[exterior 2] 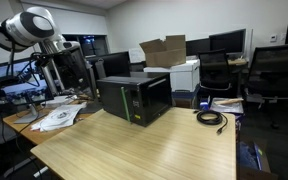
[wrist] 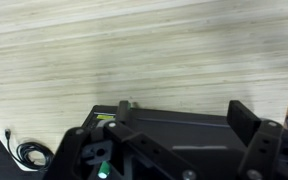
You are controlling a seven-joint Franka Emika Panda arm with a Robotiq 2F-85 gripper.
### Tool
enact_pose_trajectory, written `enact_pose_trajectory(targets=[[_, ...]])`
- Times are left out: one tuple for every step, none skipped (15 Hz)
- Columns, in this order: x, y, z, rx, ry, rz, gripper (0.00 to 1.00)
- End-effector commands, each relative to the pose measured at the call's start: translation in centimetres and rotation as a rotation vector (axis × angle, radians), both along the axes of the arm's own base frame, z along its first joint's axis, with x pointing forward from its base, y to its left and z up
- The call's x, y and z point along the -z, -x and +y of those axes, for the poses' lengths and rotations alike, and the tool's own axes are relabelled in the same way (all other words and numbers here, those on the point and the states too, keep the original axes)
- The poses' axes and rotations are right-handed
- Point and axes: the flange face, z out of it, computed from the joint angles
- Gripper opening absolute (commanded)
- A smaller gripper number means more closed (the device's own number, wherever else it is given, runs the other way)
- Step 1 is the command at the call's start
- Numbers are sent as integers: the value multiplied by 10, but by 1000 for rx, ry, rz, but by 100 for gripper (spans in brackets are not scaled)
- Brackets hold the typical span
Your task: Close the microwave door
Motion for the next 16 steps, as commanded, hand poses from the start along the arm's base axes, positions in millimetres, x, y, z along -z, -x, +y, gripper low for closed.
enact_pose_trajectory(targets=[[-10, 37, -17, -11, -54, 1, 100], [-11, 44, -21, -30, -69, 5, 100], [-13, 50, -28, -48, -102, 0, 100], [-14, 55, -34, -56, -119, 0, 100], [-15, 58, -41, -54, -127, 5, 100], [-15, 61, -47, -65, -131, 4, 100], [-16, 62, -52, -69, -134, 9, 100], [-15, 63, -57, -67, -131, 15, 100], [-16, 64, -60, -67, -126, 16, 100], [-16, 64, -62, -68, -120, 14, 100], [-15, 64, -62, -66, -114, 17, 100], [-15, 62, -64, -55, -117, 12, 100], [-15, 57, -59, -41, -107, 20, 100], [-15, 57, -60, -39, -107, 20, 100], [-15, 57, -60, -39, -107, 20, 100], [-15, 57, -60, -39, -107, 20, 100]])
